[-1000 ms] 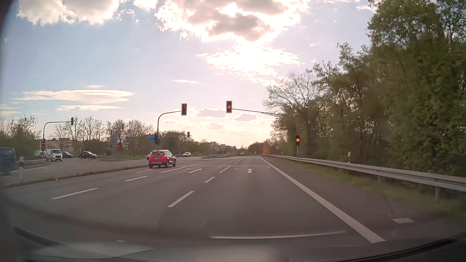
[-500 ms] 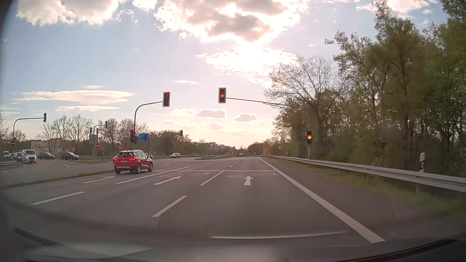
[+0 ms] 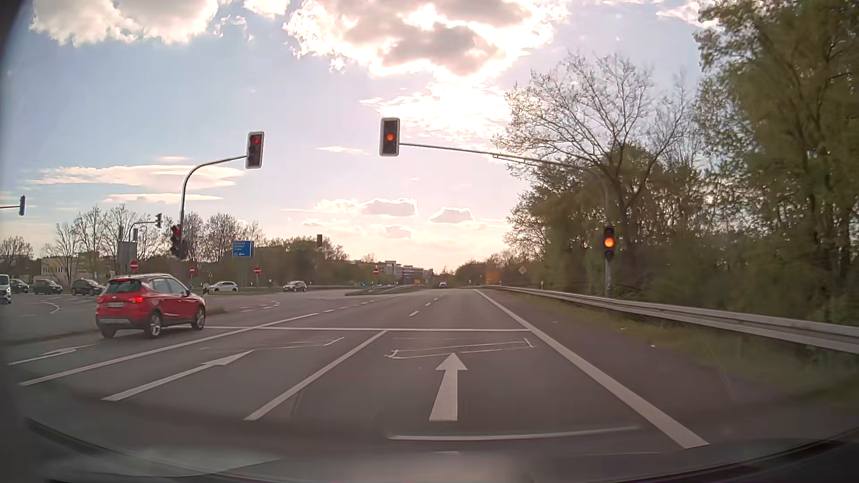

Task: Follow the waypoints while adhering to traffic rules and regulations

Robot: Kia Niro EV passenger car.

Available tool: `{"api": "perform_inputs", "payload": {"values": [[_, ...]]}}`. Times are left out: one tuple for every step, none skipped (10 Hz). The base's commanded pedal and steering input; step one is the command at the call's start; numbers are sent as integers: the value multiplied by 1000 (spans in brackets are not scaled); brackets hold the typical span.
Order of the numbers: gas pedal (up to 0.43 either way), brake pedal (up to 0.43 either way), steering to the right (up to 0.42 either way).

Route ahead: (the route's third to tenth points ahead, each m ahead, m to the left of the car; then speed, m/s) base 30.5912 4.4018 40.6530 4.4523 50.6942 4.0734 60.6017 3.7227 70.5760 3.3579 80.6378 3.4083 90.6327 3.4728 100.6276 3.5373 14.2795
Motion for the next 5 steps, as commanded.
{"api": "perform_inputs", "payload": {"values": [[110, 0, 0], [110, 0, 0], [110, 0, 0], [110, 0, 0], [110, 0, 0]]}}
